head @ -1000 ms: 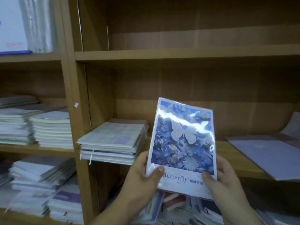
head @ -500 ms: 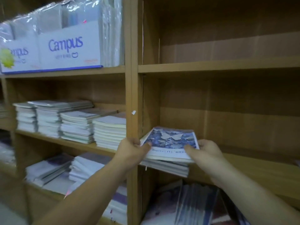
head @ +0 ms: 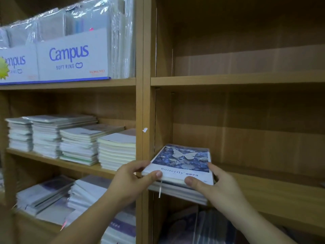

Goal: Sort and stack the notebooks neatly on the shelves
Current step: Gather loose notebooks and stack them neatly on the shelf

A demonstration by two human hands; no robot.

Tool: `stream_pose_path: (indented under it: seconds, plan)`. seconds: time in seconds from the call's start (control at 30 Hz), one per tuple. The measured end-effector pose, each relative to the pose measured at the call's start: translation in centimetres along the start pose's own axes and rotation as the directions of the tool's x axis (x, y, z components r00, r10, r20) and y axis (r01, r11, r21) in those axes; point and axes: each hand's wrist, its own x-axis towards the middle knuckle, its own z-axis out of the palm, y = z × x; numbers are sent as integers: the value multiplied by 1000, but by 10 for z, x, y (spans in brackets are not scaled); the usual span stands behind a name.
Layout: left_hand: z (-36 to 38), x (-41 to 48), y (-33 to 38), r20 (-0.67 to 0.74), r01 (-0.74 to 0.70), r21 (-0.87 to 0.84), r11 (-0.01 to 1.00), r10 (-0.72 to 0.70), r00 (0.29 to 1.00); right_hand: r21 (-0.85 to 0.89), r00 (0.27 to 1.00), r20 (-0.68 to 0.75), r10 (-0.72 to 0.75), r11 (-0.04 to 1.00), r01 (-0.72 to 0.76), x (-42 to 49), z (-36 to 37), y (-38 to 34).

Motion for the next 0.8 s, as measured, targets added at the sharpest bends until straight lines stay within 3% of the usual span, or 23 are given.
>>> stream_pose_path:
  seconds: [0.1,0.23,0.37,0.57,0.8]
  plan:
    - [5,1,10,-54,-6,27,1000,8,999,-27,999,-37,-3,1000,2,7,-1,7]
    - [-2,8,5,28,-30,95,995,27,999,-98,995,-72,-69,993,62,7,-5,10]
    - [-1,19,2,-6,55,-11,998,-55,998,-133,992,-95,-83,989,70,9,-6,14]
    - [4,25,3,-10,64,-6,998,-64,998,-129,985,-146,-97,989,78,16,-8,18]
    - [-1,20,-2,-19,70,-84,994,-72,997,87,989,-141,-52,994,65,6,-11,30]
